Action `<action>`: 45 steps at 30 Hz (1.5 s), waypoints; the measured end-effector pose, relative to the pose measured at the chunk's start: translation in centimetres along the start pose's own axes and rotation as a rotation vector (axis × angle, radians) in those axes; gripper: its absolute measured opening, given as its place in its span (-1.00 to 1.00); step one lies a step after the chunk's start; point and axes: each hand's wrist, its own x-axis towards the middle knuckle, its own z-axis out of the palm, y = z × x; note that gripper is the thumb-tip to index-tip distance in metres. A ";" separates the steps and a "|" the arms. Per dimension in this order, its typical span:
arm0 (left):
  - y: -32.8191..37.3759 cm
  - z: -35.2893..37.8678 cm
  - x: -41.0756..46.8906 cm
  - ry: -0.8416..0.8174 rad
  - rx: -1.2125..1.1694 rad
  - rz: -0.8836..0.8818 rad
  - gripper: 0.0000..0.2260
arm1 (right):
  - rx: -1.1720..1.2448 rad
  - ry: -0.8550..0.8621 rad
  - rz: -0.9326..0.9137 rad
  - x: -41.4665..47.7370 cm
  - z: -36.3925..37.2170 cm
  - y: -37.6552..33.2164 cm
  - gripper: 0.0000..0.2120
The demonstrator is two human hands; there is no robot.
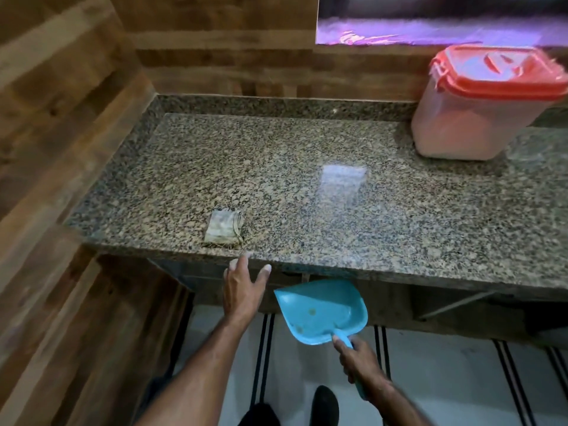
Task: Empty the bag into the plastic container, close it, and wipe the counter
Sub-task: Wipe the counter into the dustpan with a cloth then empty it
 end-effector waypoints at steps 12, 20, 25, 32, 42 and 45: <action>-4.3 -0.3 16.6 0.014 0.457 0.021 -0.48 | -0.052 0.161 -0.028 3.2 2.5 -0.9 -0.77; -4.3 0.5 17.2 -0.032 0.679 0.437 -0.35 | 0.076 0.256 0.045 2.2 3.3 -0.6 -0.78; 0.3 3.5 12.3 -0.149 0.489 0.377 -0.39 | 0.135 0.309 0.064 1.6 3.0 0.5 -0.79; 10.9 14.7 5.3 -0.344 0.345 0.606 -0.44 | 0.268 0.333 0.139 2.5 0.9 3.6 -0.75; 9.8 13.4 6.0 -0.060 0.468 0.404 -0.50 | 0.253 0.257 0.036 2.4 -9.5 6.2 -0.83; 12.1 15.9 3.5 -0.072 0.453 0.423 -0.52 | 0.268 0.264 0.034 2.6 -11.6 6.8 -0.82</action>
